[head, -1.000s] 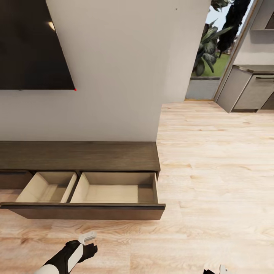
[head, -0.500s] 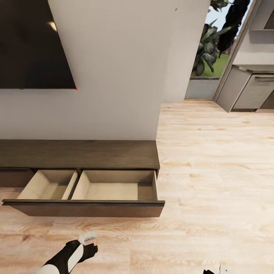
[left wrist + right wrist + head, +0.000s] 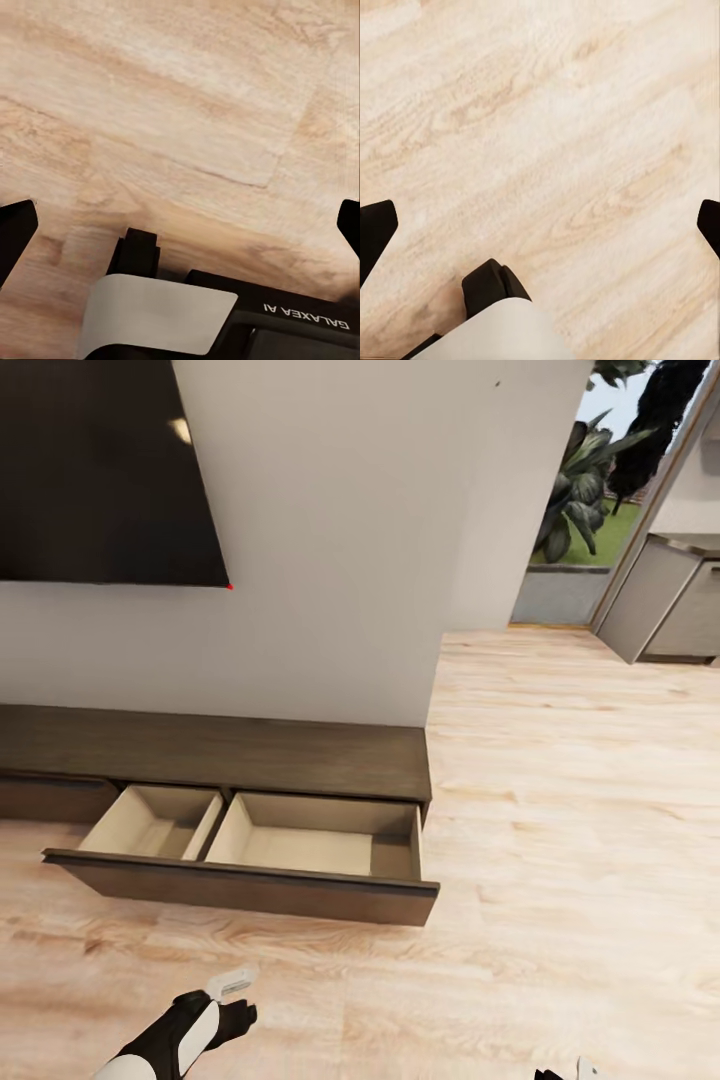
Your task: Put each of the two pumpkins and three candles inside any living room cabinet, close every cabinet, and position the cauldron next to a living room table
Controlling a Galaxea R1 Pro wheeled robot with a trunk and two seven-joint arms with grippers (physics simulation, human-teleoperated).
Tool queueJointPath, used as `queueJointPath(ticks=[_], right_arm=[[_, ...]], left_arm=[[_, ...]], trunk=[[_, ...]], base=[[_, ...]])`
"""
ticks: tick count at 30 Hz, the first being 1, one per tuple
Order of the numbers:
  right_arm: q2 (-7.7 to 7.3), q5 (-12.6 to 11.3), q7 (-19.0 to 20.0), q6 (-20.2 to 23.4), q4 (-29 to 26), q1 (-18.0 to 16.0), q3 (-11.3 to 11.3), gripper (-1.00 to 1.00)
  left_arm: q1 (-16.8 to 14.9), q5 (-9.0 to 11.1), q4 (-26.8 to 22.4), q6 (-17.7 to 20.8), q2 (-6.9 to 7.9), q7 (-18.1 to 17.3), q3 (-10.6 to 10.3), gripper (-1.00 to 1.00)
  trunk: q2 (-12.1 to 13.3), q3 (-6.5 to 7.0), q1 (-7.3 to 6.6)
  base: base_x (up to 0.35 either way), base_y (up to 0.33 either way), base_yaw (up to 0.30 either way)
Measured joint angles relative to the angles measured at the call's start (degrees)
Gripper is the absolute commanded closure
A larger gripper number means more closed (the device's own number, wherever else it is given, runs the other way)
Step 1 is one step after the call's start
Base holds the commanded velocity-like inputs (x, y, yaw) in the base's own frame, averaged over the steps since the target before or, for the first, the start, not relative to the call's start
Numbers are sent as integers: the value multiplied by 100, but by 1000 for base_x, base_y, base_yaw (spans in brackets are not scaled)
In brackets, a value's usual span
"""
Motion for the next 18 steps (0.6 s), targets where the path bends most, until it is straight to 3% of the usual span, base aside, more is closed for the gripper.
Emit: queueJointPath(ticks=[6, 18], right_arm=[[0, 0, 0, 0, 0, 0, 0, -100], [0, 0, 0, 0, 0, 0, 0, -100]], left_arm=[[0, 0, 3, -1, -1, 0, 0, -100], [0, 0, 4, -1, -1, 4, 0, -100]], trunk=[[0, 0, 0], [0, 0, 0]], base=[[-251, -6, 291], [-17, 0, 292]])
